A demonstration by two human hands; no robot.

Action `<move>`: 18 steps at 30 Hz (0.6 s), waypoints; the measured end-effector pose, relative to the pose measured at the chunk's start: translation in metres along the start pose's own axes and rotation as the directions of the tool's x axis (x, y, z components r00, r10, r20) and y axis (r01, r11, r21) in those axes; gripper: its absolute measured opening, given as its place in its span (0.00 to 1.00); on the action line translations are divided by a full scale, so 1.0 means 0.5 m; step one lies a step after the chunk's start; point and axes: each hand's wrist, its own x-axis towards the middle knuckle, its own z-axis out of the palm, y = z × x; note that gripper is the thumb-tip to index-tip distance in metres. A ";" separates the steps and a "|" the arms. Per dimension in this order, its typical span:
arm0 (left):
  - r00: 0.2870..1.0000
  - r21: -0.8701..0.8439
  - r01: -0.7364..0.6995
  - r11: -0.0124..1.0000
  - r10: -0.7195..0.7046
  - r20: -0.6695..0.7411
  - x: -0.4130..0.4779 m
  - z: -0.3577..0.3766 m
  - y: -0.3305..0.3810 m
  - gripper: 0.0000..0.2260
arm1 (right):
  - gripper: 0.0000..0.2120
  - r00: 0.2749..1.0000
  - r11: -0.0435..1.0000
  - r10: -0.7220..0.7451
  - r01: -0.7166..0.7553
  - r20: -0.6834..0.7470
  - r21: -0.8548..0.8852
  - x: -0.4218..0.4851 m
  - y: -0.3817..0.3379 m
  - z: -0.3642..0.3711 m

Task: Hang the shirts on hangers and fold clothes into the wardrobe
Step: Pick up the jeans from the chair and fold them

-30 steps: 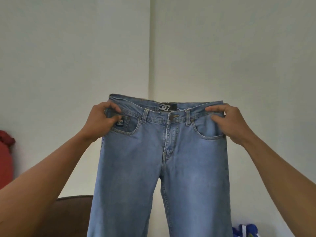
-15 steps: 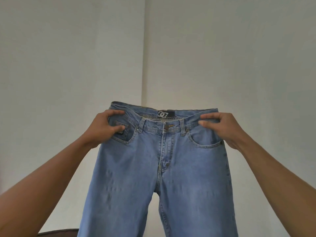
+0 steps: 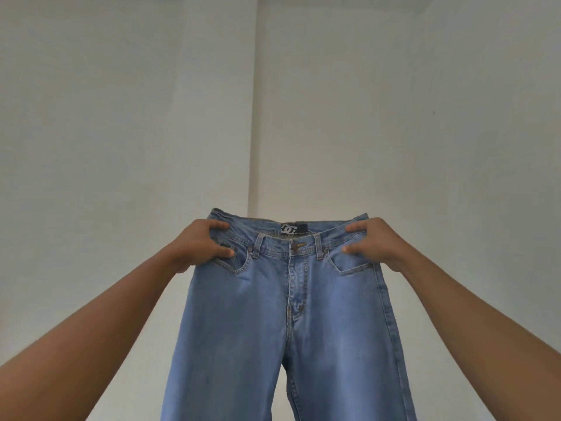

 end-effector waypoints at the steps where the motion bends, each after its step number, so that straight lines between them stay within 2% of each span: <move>1: 1.000 0.020 0.012 1.000 -0.012 -0.010 0.004 0.007 0.009 0.33 | 0.27 1.000 1.000 0.025 -0.025 0.003 0.016 0.004 -0.014 0.010; 6: 0.999 0.056 -0.045 0.997 0.045 0.008 0.010 0.039 0.088 0.33 | 0.17 0.999 0.989 0.054 -0.055 0.009 0.135 0.015 -0.091 0.042; 14: 0.949 -0.062 -0.309 0.949 0.312 0.037 -0.007 0.107 0.197 0.35 | 0.19 0.996 0.921 -0.084 0.083 -0.014 0.380 0.008 -0.192 0.060; 18: 0.921 -0.164 -0.371 0.914 0.384 0.061 -0.014 0.122 0.229 0.34 | 0.20 0.991 0.908 -0.130 0.124 -0.013 0.399 0.011 -0.204 0.045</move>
